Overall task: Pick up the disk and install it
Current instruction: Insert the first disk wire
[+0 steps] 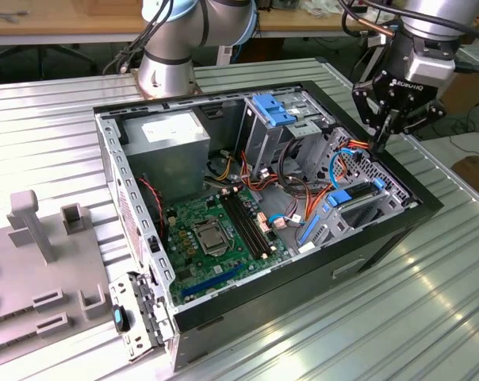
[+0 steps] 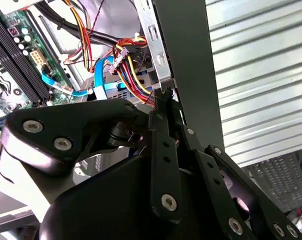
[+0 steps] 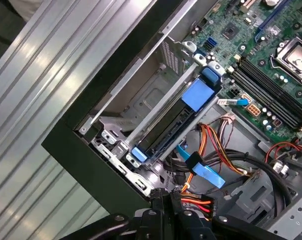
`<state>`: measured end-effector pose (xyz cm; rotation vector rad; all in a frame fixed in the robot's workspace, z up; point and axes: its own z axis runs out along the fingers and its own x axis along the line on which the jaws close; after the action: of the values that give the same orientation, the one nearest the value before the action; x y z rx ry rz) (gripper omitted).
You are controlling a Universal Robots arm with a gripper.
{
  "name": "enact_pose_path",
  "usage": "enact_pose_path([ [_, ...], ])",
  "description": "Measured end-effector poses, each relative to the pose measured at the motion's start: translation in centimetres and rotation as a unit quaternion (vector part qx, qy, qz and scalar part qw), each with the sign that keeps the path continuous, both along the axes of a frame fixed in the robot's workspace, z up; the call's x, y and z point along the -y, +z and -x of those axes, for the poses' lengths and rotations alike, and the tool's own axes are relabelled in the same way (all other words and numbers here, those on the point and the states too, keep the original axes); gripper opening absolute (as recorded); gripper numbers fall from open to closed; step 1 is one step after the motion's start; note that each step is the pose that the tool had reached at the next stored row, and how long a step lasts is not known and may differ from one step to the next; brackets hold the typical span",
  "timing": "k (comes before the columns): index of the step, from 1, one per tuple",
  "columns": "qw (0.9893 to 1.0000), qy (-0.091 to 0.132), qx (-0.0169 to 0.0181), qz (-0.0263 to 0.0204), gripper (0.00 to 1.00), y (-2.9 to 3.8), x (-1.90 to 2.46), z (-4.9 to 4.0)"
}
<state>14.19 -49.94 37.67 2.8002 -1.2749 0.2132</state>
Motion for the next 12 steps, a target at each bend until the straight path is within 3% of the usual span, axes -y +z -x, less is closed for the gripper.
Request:
enact_pose_path([
  [5,0.9993,-0.037,0.0000,0.0000,0.18,0.00,-0.01,0.04],
  [9,0.9974,-0.071,0.0000,0.0000,0.18,0.00,0.00,0.10],
  [12,0.9953,-0.096,0.0000,0.0000,0.18,0.00,0.00,0.13],
])
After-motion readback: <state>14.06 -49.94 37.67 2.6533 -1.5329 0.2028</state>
